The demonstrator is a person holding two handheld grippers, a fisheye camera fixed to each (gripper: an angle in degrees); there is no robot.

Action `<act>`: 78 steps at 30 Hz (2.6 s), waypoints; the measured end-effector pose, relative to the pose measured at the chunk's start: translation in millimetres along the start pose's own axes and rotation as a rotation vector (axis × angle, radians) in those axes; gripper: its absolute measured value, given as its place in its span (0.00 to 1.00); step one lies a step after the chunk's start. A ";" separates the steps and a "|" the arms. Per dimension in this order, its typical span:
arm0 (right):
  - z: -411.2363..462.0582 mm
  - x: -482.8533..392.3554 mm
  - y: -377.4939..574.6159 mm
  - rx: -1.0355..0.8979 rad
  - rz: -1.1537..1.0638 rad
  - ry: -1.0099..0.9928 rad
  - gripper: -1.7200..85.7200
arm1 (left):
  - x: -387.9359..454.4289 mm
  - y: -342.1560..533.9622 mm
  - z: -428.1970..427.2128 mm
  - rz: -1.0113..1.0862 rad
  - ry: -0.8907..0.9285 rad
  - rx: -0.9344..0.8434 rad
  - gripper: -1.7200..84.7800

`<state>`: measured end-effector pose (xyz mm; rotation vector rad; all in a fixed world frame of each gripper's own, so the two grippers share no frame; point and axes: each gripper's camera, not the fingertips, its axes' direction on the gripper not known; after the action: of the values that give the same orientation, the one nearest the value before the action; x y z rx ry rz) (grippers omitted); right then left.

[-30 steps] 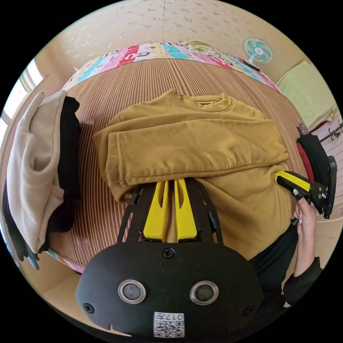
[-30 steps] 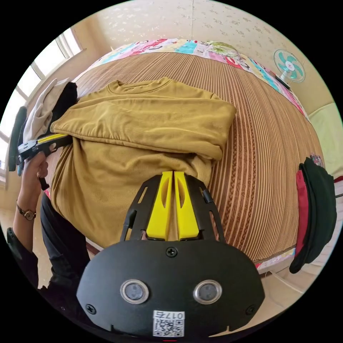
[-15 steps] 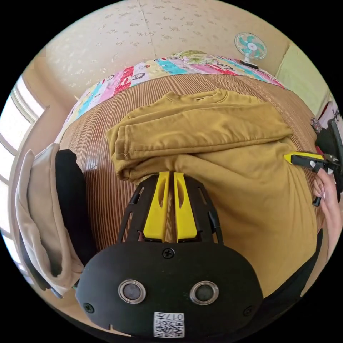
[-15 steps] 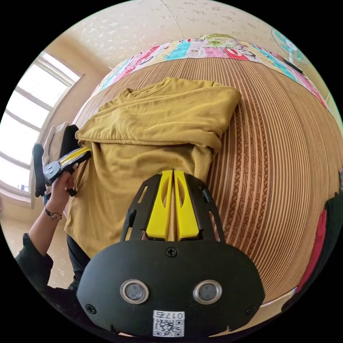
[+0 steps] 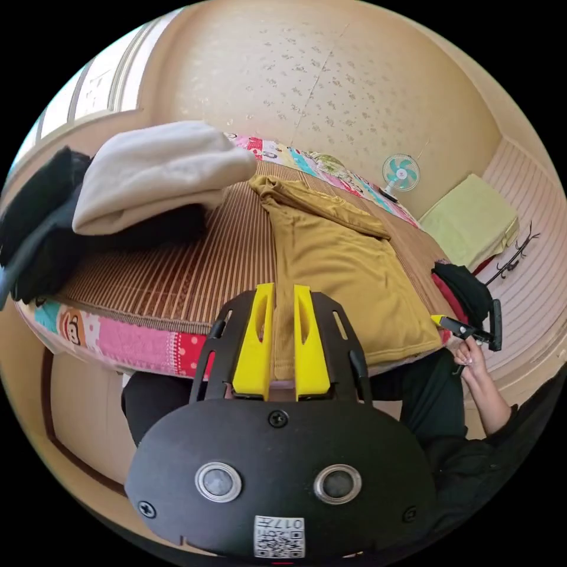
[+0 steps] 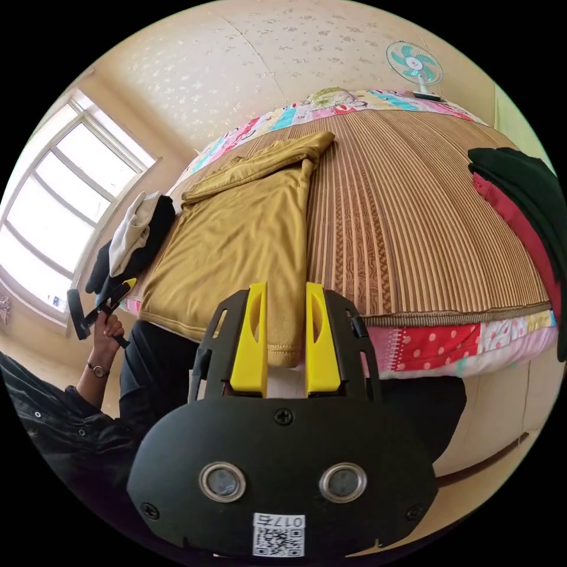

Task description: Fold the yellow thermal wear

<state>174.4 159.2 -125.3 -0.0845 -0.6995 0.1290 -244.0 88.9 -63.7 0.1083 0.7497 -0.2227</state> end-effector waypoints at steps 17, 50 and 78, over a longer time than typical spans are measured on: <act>-79.5 100.2 38.7 0.005 0.359 -0.324 0.09 | -83.2 36.6 -47.8 -0.118 0.429 -0.100 0.08; -131.1 66.3 -143.9 0.153 0.075 -0.171 0.14 | -31.1 -139.4 -21.8 -0.160 0.192 0.105 0.14; 8.5 12.2 -172.9 0.075 -0.127 0.169 0.10 | 74.1 -198.9 81.9 0.112 0.070 -0.034 0.11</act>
<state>193.6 -9.7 -90.1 0.0211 -0.5285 0.0260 -184.6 -130.6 -58.5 0.1262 0.8143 -0.0999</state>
